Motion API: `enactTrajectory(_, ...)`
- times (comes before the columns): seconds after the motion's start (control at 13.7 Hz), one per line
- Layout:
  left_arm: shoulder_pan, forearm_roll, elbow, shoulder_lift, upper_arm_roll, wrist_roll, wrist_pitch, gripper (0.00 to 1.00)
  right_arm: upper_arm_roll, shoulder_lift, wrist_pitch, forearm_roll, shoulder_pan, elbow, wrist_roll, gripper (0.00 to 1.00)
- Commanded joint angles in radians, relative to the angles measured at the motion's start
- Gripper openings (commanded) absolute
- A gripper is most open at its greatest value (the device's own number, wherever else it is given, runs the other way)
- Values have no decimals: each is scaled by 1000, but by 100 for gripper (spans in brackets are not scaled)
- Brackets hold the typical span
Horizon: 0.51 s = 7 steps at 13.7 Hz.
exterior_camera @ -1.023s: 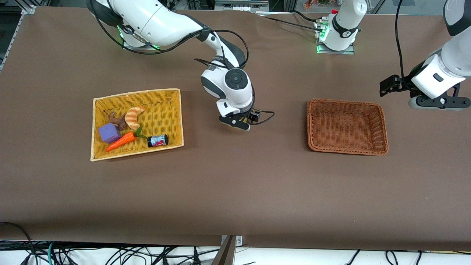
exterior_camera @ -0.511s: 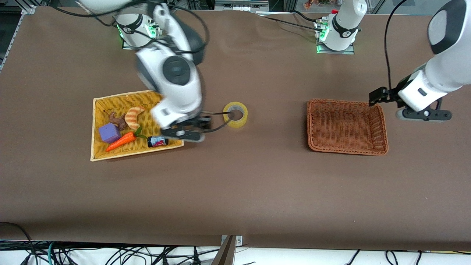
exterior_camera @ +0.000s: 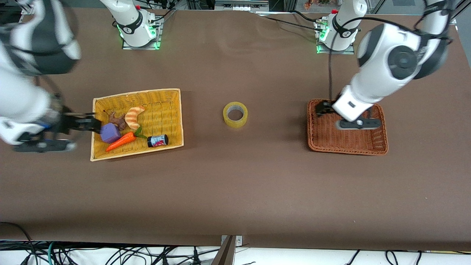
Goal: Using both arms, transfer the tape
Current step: 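Set the tape down while the left gripper moves over the basket, then reach the left gripper to the tape while the right gripper retracts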
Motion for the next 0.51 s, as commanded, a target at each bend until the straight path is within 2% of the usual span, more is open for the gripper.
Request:
enactTrajectory(0.0, -29, -12, -6, 48, -50, -113, 65, 100, -98, -43, -22, 163, -111, -6, -131, 100)
enactTrajectory(0.07, -49, -21, -1, 84, -69, -164, 84, 100, -135, -83, -22, 157, -99, -49, -206, 100)
enactTrajectory(0.22, -80, -27, -6, 150, -131, -283, 198, 100, -140, -175, 15, 70, -54, -158, -222, 100)
enactTrajectory(0.37, -161, -15, -9, 239, -129, -402, 319, 100, -146, -204, 27, 57, -22, -180, -216, 100)
enactTrajectory(0.44, -190, -16, -11, 272, -128, -429, 352, 100, -179, -210, 32, 51, 18, -178, -218, 100)
